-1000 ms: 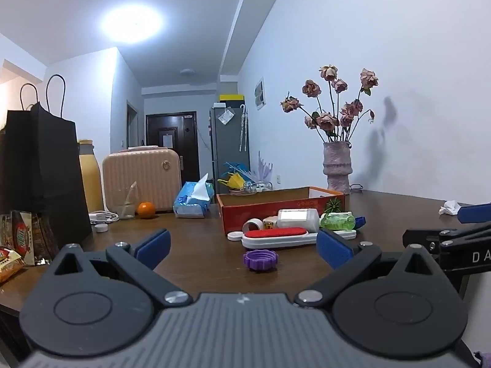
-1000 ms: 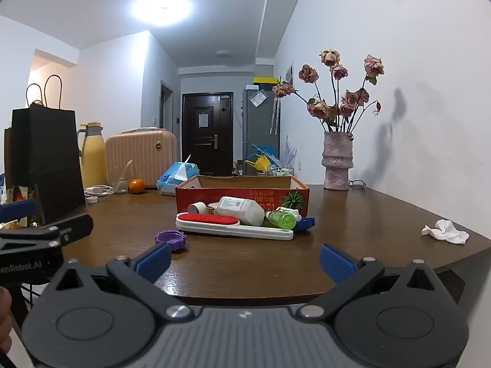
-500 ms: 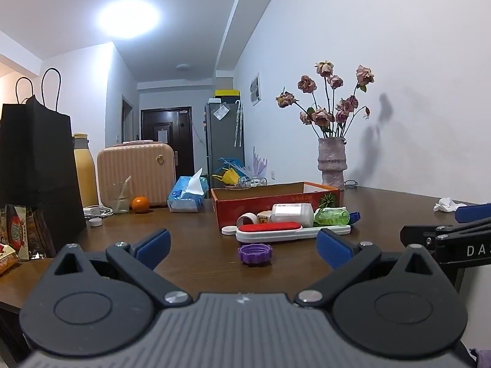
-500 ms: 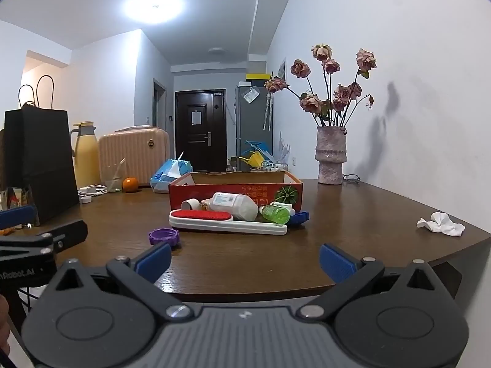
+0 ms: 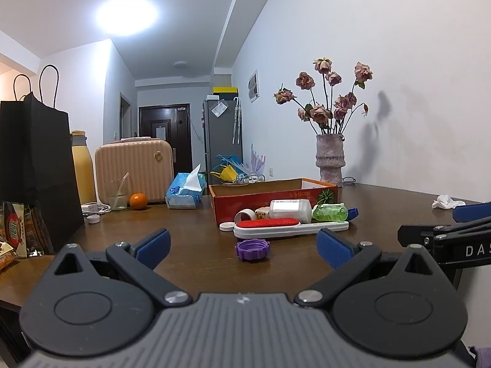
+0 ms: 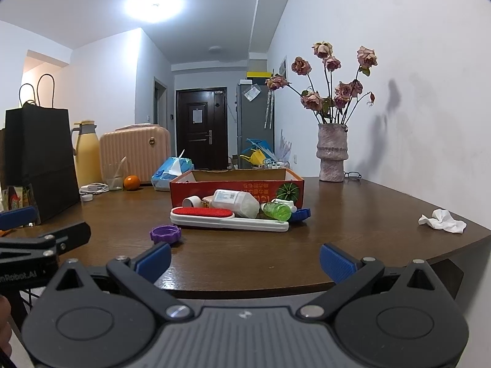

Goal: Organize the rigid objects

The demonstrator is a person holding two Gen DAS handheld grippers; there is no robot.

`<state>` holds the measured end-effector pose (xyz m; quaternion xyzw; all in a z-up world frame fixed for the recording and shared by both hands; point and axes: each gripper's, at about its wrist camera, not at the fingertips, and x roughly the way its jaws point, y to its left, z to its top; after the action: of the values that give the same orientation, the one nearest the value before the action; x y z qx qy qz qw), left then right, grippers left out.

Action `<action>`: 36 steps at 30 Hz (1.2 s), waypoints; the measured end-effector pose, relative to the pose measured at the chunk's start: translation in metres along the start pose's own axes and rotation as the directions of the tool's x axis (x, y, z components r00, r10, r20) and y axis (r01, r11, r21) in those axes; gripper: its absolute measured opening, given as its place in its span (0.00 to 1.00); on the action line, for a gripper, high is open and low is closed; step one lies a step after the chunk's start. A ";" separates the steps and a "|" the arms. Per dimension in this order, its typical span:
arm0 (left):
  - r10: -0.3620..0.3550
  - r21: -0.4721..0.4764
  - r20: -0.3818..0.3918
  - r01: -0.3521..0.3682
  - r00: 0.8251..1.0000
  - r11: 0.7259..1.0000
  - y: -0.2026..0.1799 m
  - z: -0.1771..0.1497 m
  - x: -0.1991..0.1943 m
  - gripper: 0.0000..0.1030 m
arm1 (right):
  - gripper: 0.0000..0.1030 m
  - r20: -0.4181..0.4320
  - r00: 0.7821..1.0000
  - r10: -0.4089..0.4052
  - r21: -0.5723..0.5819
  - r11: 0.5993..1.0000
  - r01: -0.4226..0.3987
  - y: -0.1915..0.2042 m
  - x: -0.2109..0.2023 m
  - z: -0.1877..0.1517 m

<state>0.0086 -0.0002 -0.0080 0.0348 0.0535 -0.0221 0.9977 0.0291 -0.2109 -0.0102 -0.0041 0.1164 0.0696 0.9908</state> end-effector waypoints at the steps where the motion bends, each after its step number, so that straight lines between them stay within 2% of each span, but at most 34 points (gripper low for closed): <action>1: 0.000 0.000 0.000 0.000 1.000 1.000 0.000 0.000 0.000 1.00 | 1.00 0.001 1.000 0.000 0.000 1.000 0.000 -0.001 0.000 0.000; 36: 0.003 0.011 0.004 -0.003 1.000 1.000 -0.001 -0.002 -0.002 1.00 | 1.00 -0.002 1.000 -0.016 0.011 1.000 0.016 -0.005 0.000 -0.002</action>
<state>0.0061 -0.0012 -0.0101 0.0401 0.0512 -0.0211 0.9977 0.0298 -0.2155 -0.0122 0.0004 0.1174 0.0609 0.9912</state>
